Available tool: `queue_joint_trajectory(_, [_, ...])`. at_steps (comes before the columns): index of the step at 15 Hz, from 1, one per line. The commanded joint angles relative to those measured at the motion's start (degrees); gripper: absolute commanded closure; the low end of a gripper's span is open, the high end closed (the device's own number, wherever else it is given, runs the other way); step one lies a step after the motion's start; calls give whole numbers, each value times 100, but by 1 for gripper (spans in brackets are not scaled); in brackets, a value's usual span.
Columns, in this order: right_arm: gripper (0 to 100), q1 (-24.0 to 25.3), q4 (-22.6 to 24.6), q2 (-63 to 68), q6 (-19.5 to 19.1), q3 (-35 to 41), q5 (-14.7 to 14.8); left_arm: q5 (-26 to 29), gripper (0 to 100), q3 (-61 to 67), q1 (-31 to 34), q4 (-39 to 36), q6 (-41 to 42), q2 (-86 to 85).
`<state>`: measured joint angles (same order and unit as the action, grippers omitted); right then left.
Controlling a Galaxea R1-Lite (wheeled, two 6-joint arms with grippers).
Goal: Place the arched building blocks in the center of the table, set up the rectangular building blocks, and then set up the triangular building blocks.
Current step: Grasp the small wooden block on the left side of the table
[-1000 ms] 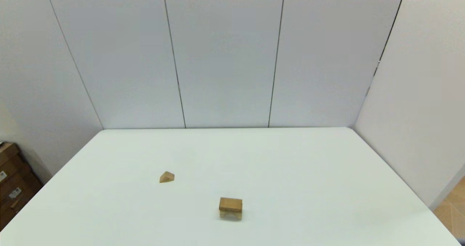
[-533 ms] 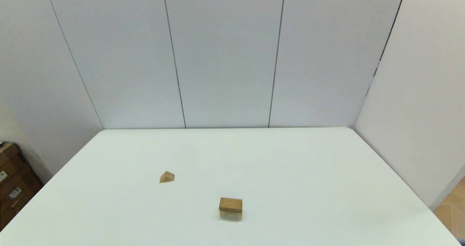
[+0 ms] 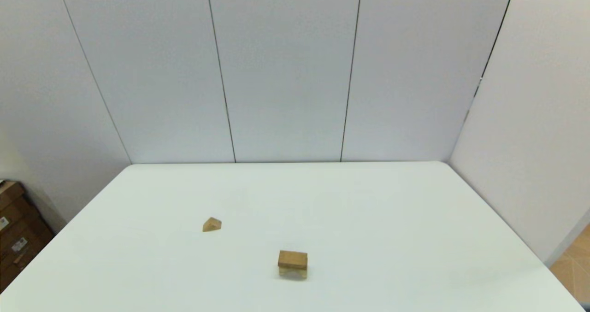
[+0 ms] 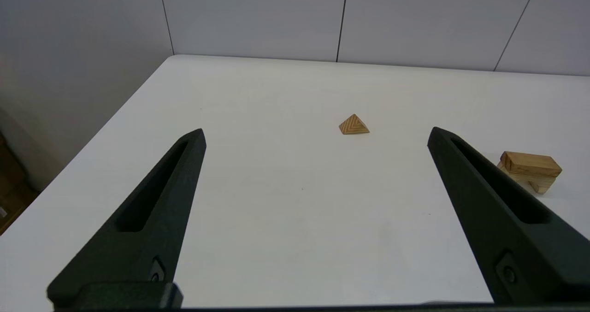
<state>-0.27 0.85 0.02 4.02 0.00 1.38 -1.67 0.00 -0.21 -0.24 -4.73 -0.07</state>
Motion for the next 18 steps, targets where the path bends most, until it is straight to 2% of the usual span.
queue_joint_trajectory(1, [0, 0, 3, -2, 2, 0, 3, 0, 0, 0, 3, -2, -2, 7])
queue_joint_trajectory(16, [0, 0, 3, -2, 2, 0, 3, 0, 0, -9, 3, 42, 51, 16])
queue_joint_trajectory(18, [0, 0, 3, -2, 2, 0, 3, 70, 0, -369, 3, 33, 34, 297])
